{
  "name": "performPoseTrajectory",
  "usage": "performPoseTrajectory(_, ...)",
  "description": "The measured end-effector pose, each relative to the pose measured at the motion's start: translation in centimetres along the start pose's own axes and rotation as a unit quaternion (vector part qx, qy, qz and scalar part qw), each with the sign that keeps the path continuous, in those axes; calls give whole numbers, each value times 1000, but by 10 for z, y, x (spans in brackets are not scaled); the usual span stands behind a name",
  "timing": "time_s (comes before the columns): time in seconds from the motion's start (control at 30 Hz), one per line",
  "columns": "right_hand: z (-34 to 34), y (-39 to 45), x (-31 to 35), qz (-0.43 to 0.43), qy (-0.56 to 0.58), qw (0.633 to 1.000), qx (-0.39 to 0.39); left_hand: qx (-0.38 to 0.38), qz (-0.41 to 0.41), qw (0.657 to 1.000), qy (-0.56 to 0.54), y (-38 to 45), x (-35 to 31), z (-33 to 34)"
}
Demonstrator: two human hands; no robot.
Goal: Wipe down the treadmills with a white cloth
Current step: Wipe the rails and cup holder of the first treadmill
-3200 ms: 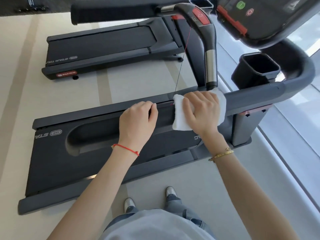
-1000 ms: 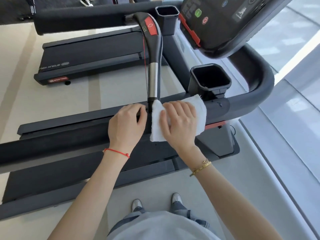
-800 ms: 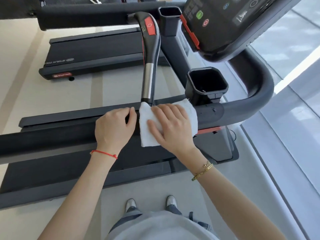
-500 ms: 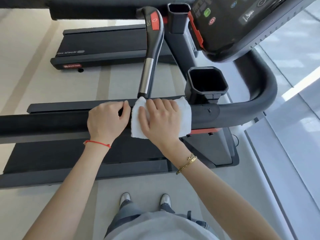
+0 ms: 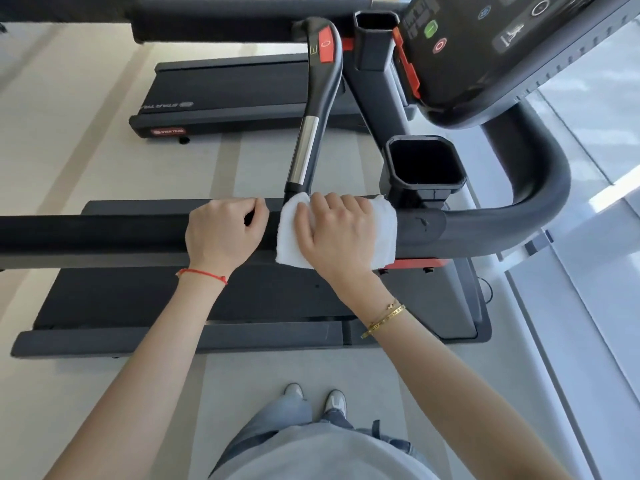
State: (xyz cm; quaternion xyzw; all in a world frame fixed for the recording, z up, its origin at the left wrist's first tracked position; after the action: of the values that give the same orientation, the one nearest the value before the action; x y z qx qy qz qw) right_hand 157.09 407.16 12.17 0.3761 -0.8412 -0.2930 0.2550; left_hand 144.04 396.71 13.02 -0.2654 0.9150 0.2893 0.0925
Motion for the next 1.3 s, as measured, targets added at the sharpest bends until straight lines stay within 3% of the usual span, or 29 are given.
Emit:
performPoseTrajectory(0.17, -9, -20, -25, -93, 22, 995, 5, 15, -4, 1000, -13, 0, -3, -3)
performPoseTrajectory(0.3, -24, -32, -59, -55, -35, 998, 0, -24, 47, 997, -54, -2, -25, -6)
performPoseTrajectory(0.47, -43, -23, -104, 17, -51, 999, -7, 12, 93, 991, -93, 1, -57, 11)
performPoseTrajectory(0.6, -34, -19, -77, 45, -44, 998, -14, 26, 88, 995, -37, -1, -60, 21)
performPoseTrajectory(0.7, -24, -19, -51, -20, -12, 1000, 11, -7, 93, 995, -20, -1, -60, 22)
performPoseTrajectory(0.83, -34, -15, -78, -88, -11, 996, 24, 1, 85, 996, -20, -2, -58, 23)
performPoseTrajectory(0.97, -44, -14, -104, -52, -30, 998, 7, 20, 85, 996, -28, -1, -58, 21)
performPoseTrajectory(1.13, -34, -13, -84, -3, -44, 999, -18, -4, 64, 997, -41, -7, -41, 11)
performPoseTrajectory(1.3, -19, -4, -49, -20, -29, 999, -18, -21, 35, 999, -23, -13, -8, -3)
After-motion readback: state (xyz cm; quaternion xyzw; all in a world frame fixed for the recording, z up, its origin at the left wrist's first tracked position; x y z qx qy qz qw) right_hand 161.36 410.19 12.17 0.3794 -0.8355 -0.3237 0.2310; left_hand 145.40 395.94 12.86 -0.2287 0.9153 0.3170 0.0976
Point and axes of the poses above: each hand's wrist, its own y-axis towards the middle knuckle, its own z-axis out of the palm, x = y × z, the point moved 1 cm from there along y, towards the middle knuckle, and after that the axes turned 1 degree about -y, right-handed, at the moved point
